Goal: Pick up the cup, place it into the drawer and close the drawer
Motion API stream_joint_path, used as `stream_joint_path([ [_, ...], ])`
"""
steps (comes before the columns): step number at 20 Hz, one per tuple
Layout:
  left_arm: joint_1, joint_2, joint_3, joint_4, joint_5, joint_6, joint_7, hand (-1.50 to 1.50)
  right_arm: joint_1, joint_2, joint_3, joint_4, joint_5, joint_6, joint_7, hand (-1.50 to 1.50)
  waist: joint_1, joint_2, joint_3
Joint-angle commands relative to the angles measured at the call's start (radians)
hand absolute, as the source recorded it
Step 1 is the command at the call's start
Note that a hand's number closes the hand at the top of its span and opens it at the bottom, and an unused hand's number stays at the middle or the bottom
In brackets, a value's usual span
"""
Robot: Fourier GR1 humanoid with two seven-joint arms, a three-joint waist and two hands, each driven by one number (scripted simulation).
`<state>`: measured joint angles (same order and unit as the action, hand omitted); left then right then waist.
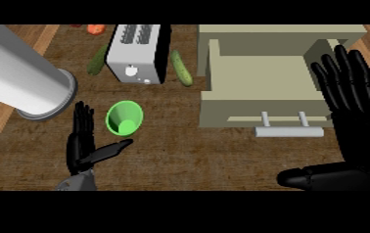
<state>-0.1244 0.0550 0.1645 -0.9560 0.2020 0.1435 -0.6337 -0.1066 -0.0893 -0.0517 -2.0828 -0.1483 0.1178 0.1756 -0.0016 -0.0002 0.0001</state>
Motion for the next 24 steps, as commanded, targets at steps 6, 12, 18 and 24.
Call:
stream_joint_path([
  [6, -0.088, 0.013, 0.035, 0.22, 0.011, -0.04, -0.142, -1.5, -0.002, -0.001, -0.014, 0.035, -0.009, 0.023, -0.037, -1.5, -0.001, 0.001, 0.0],
  [12, -0.163, 0.006, 0.036, 0.309, 0.012, -0.059, -0.185, -1.5, 0.037, -0.011, -0.027, -0.026, -0.053, 0.039, 0.002, -1.5, -0.003, 0.0, 0.0],
  [18, -0.215, 0.017, 0.084, 0.444, 0.065, -0.147, -0.257, -1.5, 0.002, 0.04, 0.074, -0.024, 0.058, -0.031, 0.033, -1.5, -0.004, 0.001, -0.001],
  [24, -0.276, 0.059, 0.108, 0.533, 0.093, -0.236, -0.275, -1.5, -0.021, -0.012, -0.017, -0.019, -0.03, 0.011, 0.043, -1.5, -0.006, 0.002, -0.001],
])
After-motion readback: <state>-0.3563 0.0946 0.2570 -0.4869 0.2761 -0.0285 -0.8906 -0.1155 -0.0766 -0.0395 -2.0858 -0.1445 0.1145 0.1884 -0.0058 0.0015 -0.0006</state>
